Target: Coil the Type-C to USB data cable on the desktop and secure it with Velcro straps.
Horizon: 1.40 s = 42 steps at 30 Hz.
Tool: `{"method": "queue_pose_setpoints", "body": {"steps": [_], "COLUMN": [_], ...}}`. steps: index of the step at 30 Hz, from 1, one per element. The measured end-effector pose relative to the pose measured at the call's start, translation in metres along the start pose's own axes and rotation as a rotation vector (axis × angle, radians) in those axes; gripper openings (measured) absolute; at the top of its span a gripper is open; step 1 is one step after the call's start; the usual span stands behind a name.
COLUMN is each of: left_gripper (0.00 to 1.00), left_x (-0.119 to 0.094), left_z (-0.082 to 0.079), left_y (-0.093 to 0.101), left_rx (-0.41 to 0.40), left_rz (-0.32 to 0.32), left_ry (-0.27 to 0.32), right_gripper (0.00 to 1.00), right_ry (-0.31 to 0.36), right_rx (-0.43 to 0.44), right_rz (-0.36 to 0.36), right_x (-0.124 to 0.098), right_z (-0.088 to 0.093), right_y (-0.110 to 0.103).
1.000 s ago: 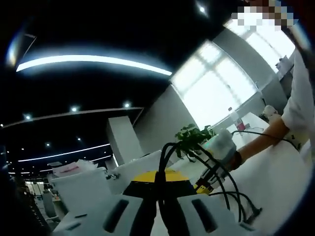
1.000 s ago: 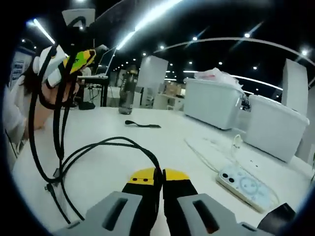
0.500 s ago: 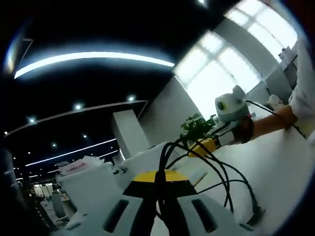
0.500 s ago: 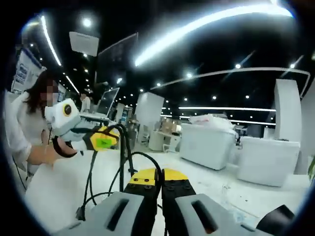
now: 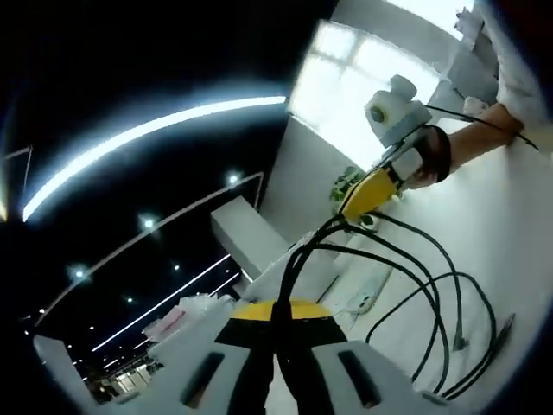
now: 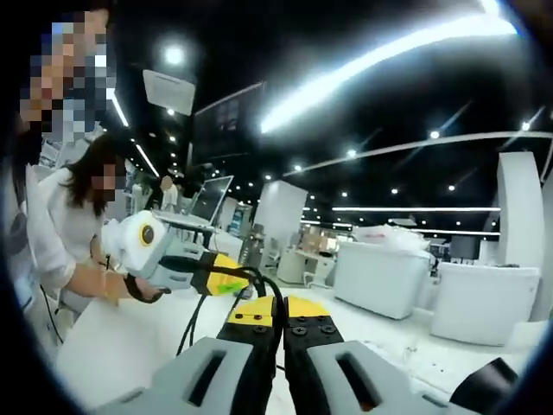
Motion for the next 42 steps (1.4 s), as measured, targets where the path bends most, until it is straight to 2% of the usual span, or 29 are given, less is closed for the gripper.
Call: {"method": "queue_pose_setpoints", "body": {"steps": [9,14,20,26,29,32,33,35,37,38,39,41,42], "left_gripper": [0.08,0.09,0.06,0.04,0.04,0.04,0.04,0.04,0.04,0.04,0.04,0.04,0.04], "left_x": [-0.001,0.000,0.000,-0.001,-0.001,-0.004,-0.004,-0.005,-0.006,-0.006,-0.005,-0.004,-0.004], "left_z": [-0.002,-0.003,-0.001,0.000,0.000,0.000,0.001,0.001,-0.001,-0.003,-0.006,-0.011,-0.013], "left_y": [-0.001,0.001,0.001,0.001,0.000,-0.008,-0.011,-0.018,-0.024,-0.027,-0.032,-0.038,-0.042], "left_rx": [0.065,0.072,0.071,0.018,0.002,-0.035,-0.047,-0.066,-0.062,-0.051,-0.041,-0.004,0.006], "left_rz": [-0.025,-0.011,0.023,0.054,0.051,0.011,-0.001,-0.029,-0.063,-0.071,-0.089,-0.111,-0.127], "left_ry": [-0.005,0.000,-0.009,-0.032,-0.038,-0.062,-0.064,-0.066,-0.075,-0.081,-0.085,-0.101,-0.107], "right_gripper": [0.01,0.01,0.02,0.03,0.07,0.10,0.10,0.11,0.14,0.17,0.20,0.24,0.25], "right_ry": [0.023,0.030,0.059,0.061,0.079,0.128,0.125,0.080,-0.059,-0.118,-0.172,-0.225,-0.229], "right_rx": [0.017,0.081,0.214,0.183,0.217,0.286,0.320,0.283,0.264,0.276,0.330,0.374,0.384], "right_rz": [-0.086,-0.135,-0.177,-0.141,-0.135,-0.067,-0.008,0.060,0.093,0.091,0.064,-0.006,-0.013], "right_x": [-0.001,-0.001,-0.001,-0.002,-0.002,-0.006,-0.010,-0.013,-0.014,-0.012,-0.007,0.000,0.001], "right_z": [-0.005,-0.003,0.000,0.004,0.003,-0.002,0.000,0.007,0.023,0.032,0.044,0.057,0.059], "right_y": [-0.011,-0.012,-0.009,-0.007,-0.004,0.010,0.021,0.034,0.037,0.036,0.031,0.022,0.020]}}
Point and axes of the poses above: the point that each gripper's makers call its tool centre point, and the gripper's own axes: x roughly forward along the fingers, y roughly to its right, z roughly out of its underside, the point moved 10 cm from there along -x, roughly backward along the fingers, and after that the axes turned 2 degrees about -y, right-handed, at the moved point
